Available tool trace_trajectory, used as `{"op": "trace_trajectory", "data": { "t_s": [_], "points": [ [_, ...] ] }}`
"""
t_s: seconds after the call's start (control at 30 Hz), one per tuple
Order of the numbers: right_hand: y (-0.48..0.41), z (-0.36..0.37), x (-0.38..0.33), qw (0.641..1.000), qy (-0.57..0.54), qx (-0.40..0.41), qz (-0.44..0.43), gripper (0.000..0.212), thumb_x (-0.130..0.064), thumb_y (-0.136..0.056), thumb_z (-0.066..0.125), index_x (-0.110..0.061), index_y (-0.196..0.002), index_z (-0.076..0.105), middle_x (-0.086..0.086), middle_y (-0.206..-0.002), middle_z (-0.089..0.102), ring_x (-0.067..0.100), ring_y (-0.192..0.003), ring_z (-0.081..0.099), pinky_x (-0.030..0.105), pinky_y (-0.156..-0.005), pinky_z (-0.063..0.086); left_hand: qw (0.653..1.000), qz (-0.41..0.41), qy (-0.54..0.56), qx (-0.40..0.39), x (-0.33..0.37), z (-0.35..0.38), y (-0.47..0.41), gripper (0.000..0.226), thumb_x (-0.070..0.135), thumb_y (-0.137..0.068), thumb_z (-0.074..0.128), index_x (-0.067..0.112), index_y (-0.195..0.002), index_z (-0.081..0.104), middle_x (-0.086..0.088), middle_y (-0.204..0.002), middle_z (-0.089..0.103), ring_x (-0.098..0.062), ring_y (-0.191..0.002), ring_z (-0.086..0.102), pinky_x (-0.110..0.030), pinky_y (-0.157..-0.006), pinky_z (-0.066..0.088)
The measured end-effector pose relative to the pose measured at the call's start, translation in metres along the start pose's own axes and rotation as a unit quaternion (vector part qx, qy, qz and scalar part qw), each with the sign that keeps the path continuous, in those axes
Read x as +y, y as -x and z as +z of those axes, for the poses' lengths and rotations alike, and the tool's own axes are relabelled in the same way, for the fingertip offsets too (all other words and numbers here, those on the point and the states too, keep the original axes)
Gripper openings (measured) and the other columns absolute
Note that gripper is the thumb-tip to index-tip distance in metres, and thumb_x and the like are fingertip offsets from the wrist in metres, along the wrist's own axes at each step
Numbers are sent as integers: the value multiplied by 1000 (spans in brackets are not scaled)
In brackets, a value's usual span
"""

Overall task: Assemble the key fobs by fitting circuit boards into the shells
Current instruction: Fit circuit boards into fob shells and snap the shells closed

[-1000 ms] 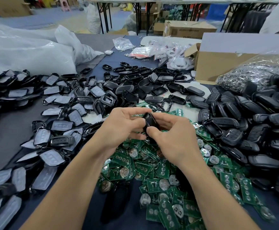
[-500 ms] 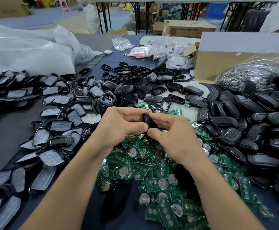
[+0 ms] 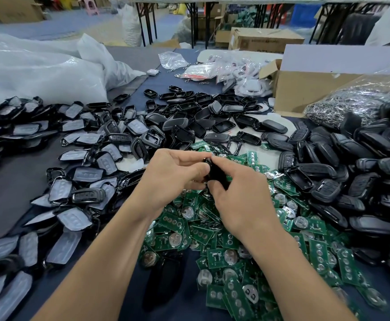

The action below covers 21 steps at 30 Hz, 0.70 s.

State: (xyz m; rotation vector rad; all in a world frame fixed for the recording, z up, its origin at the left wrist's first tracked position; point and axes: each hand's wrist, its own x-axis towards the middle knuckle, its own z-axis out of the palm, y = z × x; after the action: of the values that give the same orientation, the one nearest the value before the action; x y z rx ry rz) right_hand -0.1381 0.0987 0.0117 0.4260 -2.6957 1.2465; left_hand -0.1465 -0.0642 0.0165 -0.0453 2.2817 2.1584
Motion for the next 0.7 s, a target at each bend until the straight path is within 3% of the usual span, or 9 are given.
{"op": "trace_trajectory", "data": {
  "t_s": [0.07,0.2,0.33,0.47,0.6,0.7],
  "points": [
    [2,1,-5,1000,18,6,-5,39,-17,-95,67,-39,-126,66,-17,-89,68,11,-78,64,35,-75,57,1000,-3,-7,26,-1,4,-1,22,0,-95,69,10,-110,81,-8,-95,82,-26,-91,79,-34,-73,65],
    [4,3,-9,999,45,12,-9,39,-14,-92,64,-34,-125,68,-8,-94,75,21,-83,65,38,-79,56,997,2,-26,77,-3,13,0,21,4,-95,71,21,-96,85,-6,-87,82,-34,-90,77,-42,-74,67],
    [5,5,-12,997,69,30,-12,43,-12,-88,64,-36,-123,71,-7,-91,76,21,-80,67,39,-79,57,991,29,-65,117,-5,19,0,24,8,-91,77,30,-85,83,4,-78,81,-17,-77,79,-27,-68,64],
    [1,6,-8,999,-12,44,12,45,-16,-80,73,-44,-116,73,-13,-86,77,15,-75,68,37,-72,58,986,43,-66,148,-3,21,-1,34,6,-91,76,35,-74,82,4,-72,79,-12,-67,74,-23,-61,61],
    [-6,-1,-5,993,-107,52,23,44,-22,-75,82,-57,-98,68,-29,-81,72,3,-73,70,22,-64,55,985,57,-34,157,3,21,-1,45,4,-94,72,40,-69,82,4,-73,79,-12,-69,76,-24,-61,61],
    [-8,-6,-4,988,-144,47,24,47,-20,-74,86,-65,-78,70,-29,-77,73,6,-72,72,28,-66,57,990,53,-13,133,5,18,0,39,8,-95,72,38,-73,83,1,-77,80,-14,-75,78,-23,-64,61]
  ]
}}
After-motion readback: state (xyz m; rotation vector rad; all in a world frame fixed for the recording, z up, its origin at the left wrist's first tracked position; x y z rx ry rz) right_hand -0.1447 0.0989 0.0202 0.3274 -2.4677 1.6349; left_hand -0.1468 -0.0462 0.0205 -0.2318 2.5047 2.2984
